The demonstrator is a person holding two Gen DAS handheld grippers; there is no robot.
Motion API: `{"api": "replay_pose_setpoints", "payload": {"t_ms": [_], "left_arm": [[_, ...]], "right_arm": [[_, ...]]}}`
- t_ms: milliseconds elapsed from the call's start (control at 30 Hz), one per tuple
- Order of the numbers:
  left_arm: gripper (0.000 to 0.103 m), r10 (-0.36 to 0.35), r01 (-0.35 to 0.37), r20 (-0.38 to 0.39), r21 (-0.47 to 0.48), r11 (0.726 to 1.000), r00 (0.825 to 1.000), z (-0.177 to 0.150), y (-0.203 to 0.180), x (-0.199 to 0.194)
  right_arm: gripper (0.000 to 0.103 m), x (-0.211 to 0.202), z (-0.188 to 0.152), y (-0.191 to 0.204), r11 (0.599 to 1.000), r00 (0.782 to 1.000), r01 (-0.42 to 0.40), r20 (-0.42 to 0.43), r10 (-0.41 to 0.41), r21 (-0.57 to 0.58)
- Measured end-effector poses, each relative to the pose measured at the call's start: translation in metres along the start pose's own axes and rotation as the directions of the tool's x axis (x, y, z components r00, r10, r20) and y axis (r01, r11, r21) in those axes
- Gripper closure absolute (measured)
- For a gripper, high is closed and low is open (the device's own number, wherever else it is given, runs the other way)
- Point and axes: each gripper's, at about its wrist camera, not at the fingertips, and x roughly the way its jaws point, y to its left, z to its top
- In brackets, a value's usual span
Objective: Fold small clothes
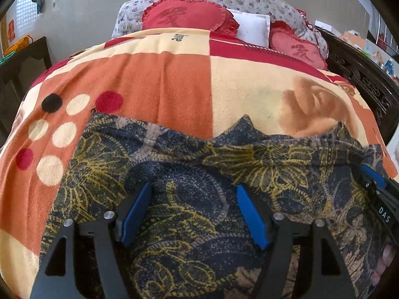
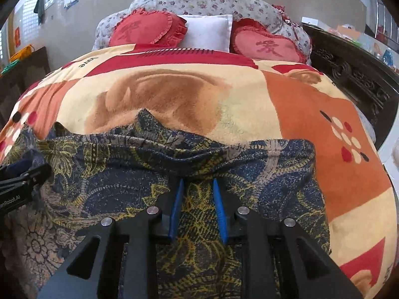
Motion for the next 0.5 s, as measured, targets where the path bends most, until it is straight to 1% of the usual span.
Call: {"api": "replay_pose_setpoints", "payload": {"t_ms": [500], "left_arm": [[0.025,0.017,-0.017,-0.003,0.001,1.0,1.0,0.001,-0.0029,0.0038]], "right_arm": [[0.068,-0.0007,-0.0002,0.0008,1.0,1.0,-0.002,0.003,0.002,0.003]]}}
